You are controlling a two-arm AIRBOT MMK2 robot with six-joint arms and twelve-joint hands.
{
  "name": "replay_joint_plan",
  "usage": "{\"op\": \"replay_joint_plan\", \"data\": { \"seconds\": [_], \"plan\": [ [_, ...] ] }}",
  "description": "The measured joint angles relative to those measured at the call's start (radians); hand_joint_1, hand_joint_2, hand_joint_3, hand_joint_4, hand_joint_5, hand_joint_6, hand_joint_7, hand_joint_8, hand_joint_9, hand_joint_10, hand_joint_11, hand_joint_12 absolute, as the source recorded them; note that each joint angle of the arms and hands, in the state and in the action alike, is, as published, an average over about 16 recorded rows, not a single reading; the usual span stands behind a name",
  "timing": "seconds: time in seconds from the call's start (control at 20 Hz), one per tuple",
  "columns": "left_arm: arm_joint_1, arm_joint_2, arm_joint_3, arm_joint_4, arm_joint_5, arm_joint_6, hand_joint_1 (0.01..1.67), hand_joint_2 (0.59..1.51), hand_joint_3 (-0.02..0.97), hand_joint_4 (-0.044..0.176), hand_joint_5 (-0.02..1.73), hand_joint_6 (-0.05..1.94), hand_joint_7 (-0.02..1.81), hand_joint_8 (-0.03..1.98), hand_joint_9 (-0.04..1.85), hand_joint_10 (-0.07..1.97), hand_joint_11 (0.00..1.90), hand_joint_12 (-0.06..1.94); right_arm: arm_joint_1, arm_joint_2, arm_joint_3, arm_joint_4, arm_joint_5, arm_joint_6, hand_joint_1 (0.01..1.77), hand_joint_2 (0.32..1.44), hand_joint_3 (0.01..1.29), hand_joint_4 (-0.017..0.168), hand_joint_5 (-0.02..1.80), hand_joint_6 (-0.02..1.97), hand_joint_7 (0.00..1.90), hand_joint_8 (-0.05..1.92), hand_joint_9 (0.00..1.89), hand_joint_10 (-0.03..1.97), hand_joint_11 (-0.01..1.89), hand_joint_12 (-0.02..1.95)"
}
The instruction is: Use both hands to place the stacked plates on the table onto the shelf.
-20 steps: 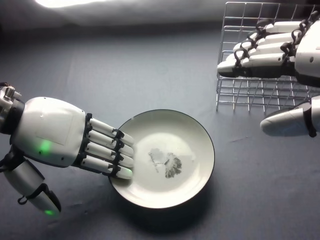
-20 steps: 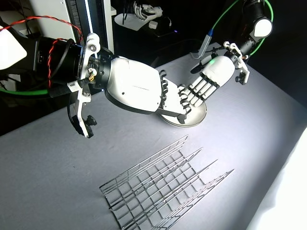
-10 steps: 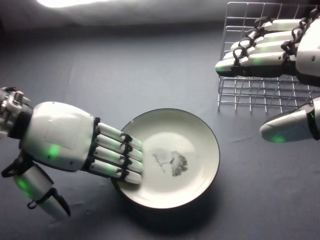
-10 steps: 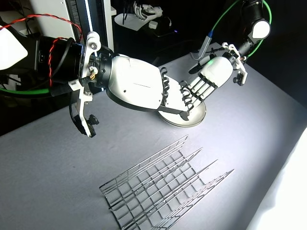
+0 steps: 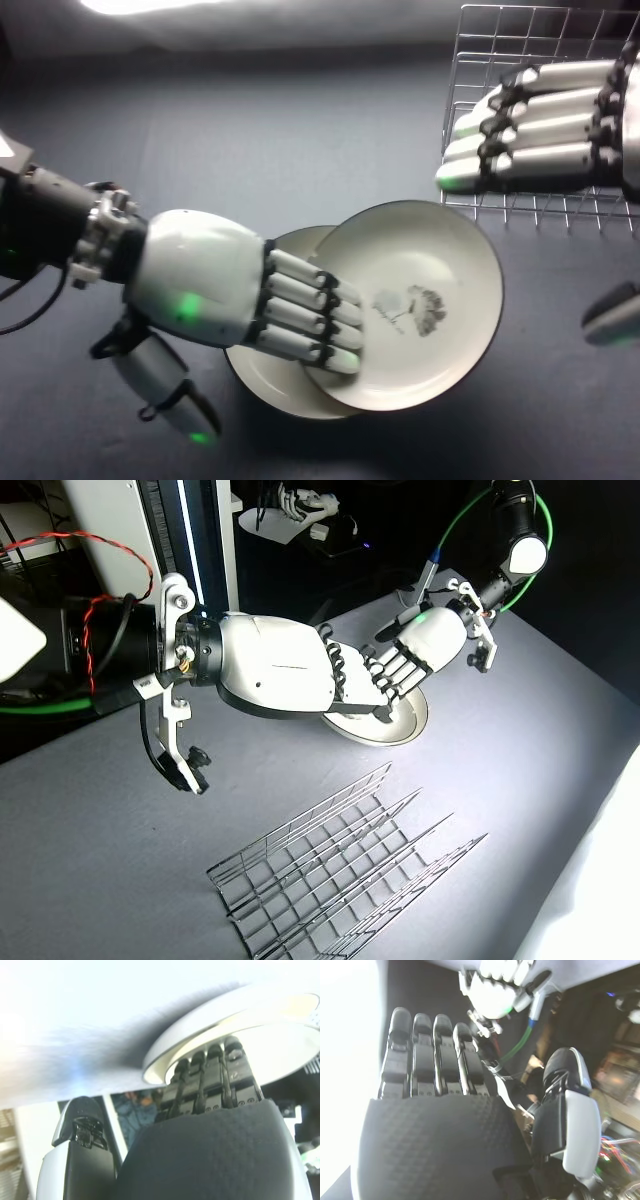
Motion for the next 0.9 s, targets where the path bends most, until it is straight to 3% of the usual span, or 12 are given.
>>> {"op": "replay_joint_plan", "data": {
  "seconds": [0.2, 0.4, 0.6, 0.9],
  "plan": [
    [-0.012, -0.025, 0.0, -0.002, 0.016, -0.007, 0.01, 1.181, 0.004, -0.008, 0.01, -0.02, -0.01, -0.02, -0.01, -0.02, 0.01, -0.01, -0.033, -0.022, 0.049, -0.04, 0.098, 0.001, 0.65, 0.98, 0.02, 0.003, 0.14, 0.02, 0.16, 0.01, 0.17, 0.01, 0.02, 0.65],
    [-0.023, -0.042, 0.001, -0.002, 0.026, -0.016, 0.01, 1.182, 0.004, -0.008, 0.01, -0.02, -0.01, -0.02, 0.0, -0.02, 0.01, 0.0, -0.062, -0.04, 0.079, -0.067, 0.156, 0.003, 0.95, 0.97, 0.02, 0.003, 0.15, 0.02, 0.16, 0.01, 0.17, 0.01, 0.02, 0.71],
    [-0.029, -0.049, 0.004, -0.002, 0.031, -0.024, 0.01, 1.182, 0.004, -0.008, 0.01, -0.02, -0.01, -0.02, 0.0, -0.02, 0.01, 0.0, -0.087, -0.059, 0.095, -0.08, 0.177, 0.005, 1.17, 0.97, 0.02, 0.002, 0.17, 0.02, 0.19, 0.01, 0.2, 0.01, 0.02, 0.81],
    [-0.036, -0.056, 0.009, -0.002, 0.033, -0.031, 0.01, 1.182, 0.004, -0.007, 0.02, -0.02, -0.01, -0.02, -0.01, -0.02, 0.01, 0.0, -0.119, -0.105, 0.102, -0.084, 0.16, 0.006, 1.29, 0.99, 0.02, 0.001, 0.22, 0.02, 0.23, 0.01, 0.25, 0.01, 0.02, 0.91]
  ]
}}
